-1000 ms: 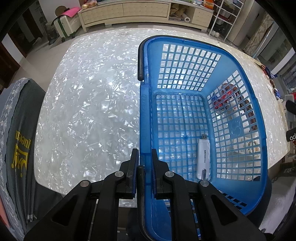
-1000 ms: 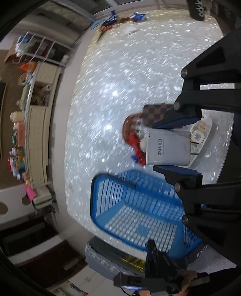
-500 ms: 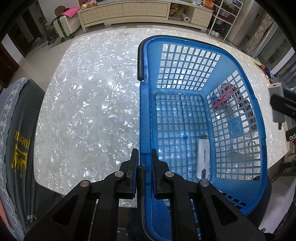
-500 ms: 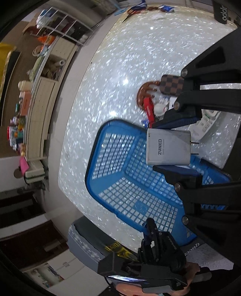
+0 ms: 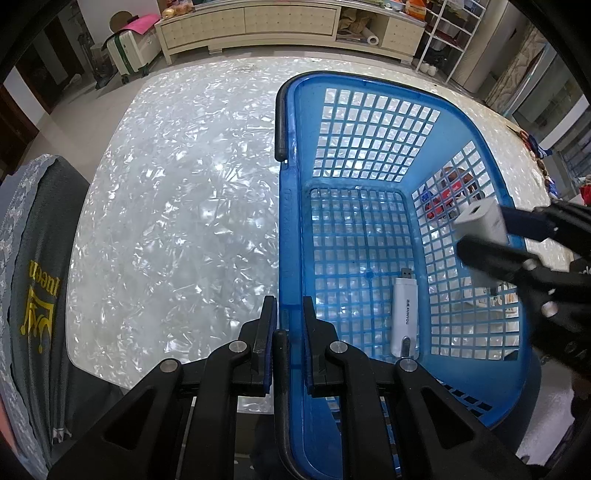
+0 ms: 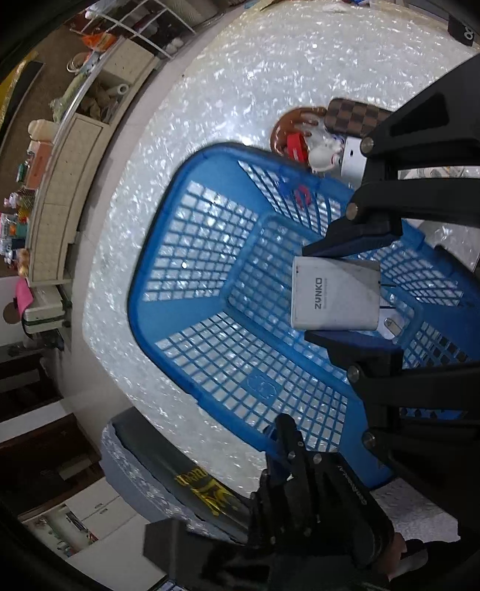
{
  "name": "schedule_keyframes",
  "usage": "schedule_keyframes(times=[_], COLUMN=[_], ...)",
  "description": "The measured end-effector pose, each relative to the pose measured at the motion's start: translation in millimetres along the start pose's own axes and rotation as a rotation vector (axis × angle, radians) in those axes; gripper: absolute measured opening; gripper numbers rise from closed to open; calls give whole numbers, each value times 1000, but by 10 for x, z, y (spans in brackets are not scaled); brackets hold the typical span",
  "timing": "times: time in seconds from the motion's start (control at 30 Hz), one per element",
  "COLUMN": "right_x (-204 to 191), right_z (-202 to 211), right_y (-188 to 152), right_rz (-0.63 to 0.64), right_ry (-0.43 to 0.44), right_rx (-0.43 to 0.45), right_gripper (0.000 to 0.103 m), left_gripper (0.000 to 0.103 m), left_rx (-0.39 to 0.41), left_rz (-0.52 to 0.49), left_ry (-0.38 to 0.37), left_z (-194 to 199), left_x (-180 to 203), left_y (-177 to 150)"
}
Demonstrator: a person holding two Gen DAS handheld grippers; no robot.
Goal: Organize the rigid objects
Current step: 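Carry the charger with the right gripper into the basket and release it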
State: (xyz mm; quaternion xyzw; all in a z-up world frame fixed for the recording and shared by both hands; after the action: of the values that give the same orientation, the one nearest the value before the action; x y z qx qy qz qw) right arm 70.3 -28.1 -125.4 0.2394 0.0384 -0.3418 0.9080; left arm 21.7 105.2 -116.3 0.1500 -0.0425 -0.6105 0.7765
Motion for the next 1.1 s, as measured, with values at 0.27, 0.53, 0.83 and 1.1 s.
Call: schedule_keyframes(times=[0.27,0.53,0.83,1.1], right_x=[37,19,4,-6], right_z=[-212,-267,-291,-305], right_y=[-21,-13,-22,-22], right_rz=[0,30,50,73], right_ry=[6,-15,-29,-60], right_rx=[-21,-13,-12,-3], right_gripper=[35,36,36,36], left_gripper=[14,14,14,14], left_rx=[4,10,9,10], left_rz=[-5,-7,-7,-12], left_ry=[8,9,13,17], left_z=[5,16,21,27], left_x=[8,27,25,33], left_y=[-4,-14,-15,-19])
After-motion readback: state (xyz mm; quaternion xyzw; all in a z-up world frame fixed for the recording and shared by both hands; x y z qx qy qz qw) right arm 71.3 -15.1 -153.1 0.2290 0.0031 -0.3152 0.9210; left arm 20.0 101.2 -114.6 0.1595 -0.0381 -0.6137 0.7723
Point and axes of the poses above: each gripper's, at about its wrist camera, not at the fingertips, and z roughly against the way its jaws point, x to its right, y to its top, the point moved 3 cm from there along -z, roughly the way its jaws point, and after that the axes turned 8 degrees about y, right-handed, at the moved point
